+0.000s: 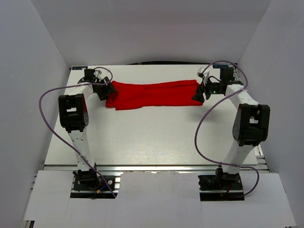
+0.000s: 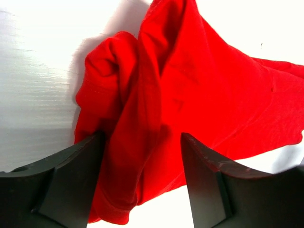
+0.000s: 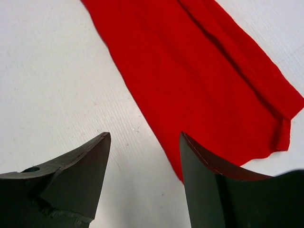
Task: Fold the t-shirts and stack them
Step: Rotate the tshirt 45 degrees, then grab the bottom of the folded rectangular tshirt with left arm
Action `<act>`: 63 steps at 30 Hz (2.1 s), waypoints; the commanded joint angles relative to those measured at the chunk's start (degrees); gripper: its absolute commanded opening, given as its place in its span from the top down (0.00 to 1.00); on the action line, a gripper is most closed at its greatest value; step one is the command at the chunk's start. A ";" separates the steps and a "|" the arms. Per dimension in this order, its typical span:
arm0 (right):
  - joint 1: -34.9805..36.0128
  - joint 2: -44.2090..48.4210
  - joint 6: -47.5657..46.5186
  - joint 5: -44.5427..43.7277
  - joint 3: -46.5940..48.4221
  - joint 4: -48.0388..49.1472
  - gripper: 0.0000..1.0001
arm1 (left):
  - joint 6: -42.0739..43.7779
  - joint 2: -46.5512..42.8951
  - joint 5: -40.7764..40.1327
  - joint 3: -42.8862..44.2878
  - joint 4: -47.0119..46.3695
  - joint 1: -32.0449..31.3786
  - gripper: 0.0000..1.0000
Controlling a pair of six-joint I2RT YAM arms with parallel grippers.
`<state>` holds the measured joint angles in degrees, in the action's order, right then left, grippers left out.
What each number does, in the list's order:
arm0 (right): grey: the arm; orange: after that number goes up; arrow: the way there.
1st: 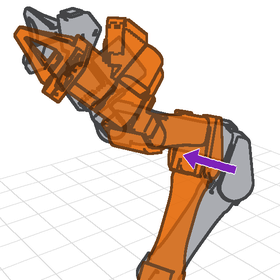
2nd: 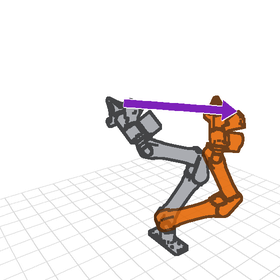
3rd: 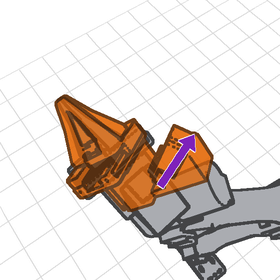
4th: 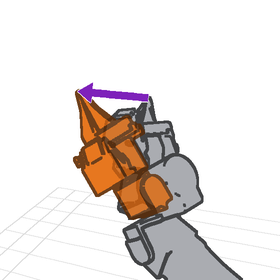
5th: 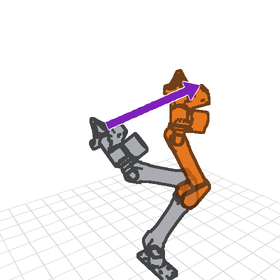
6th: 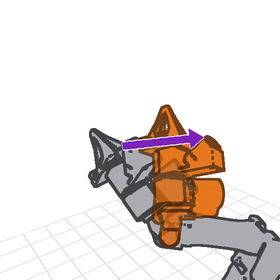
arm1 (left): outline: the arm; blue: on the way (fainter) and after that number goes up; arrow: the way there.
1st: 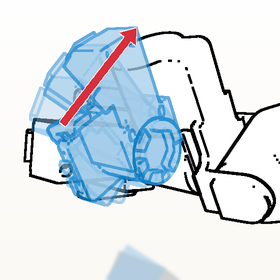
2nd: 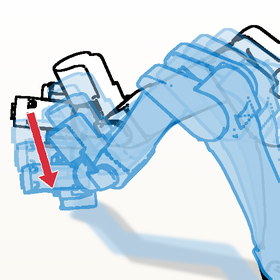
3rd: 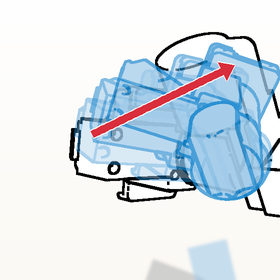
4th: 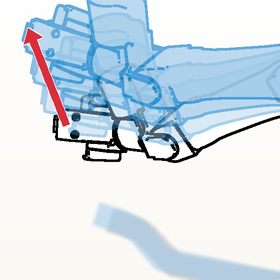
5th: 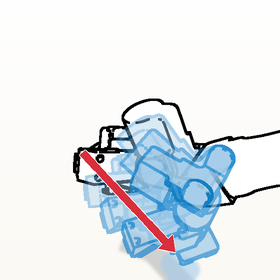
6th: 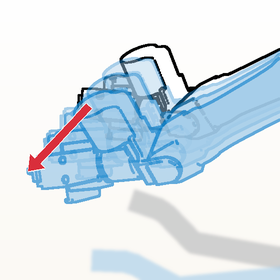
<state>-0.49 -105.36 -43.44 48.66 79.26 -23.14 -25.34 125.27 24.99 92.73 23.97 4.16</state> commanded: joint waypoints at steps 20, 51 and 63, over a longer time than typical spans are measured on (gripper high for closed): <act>9.10 2.00 -11.39 4.42 0.89 -8.15 0.34 | -0.23 -0.20 5.07 -2.28 0.12 -0.03 1.00; 41.79 -0.63 -40.85 1.35 -2.62 -1.94 0.36 | -7.35 -36.94 -1.70 -45.79 -2.08 0.14 0.80; 47.07 -8.98 -37.59 -6.12 -0.35 5.38 0.44 | -10.34 -52.92 -10.05 -42.90 5.39 0.58 0.31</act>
<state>46.72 -112.22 -81.03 44.88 76.47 -19.64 -34.52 76.62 18.02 47.94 26.96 4.38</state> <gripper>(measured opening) 0.573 0.688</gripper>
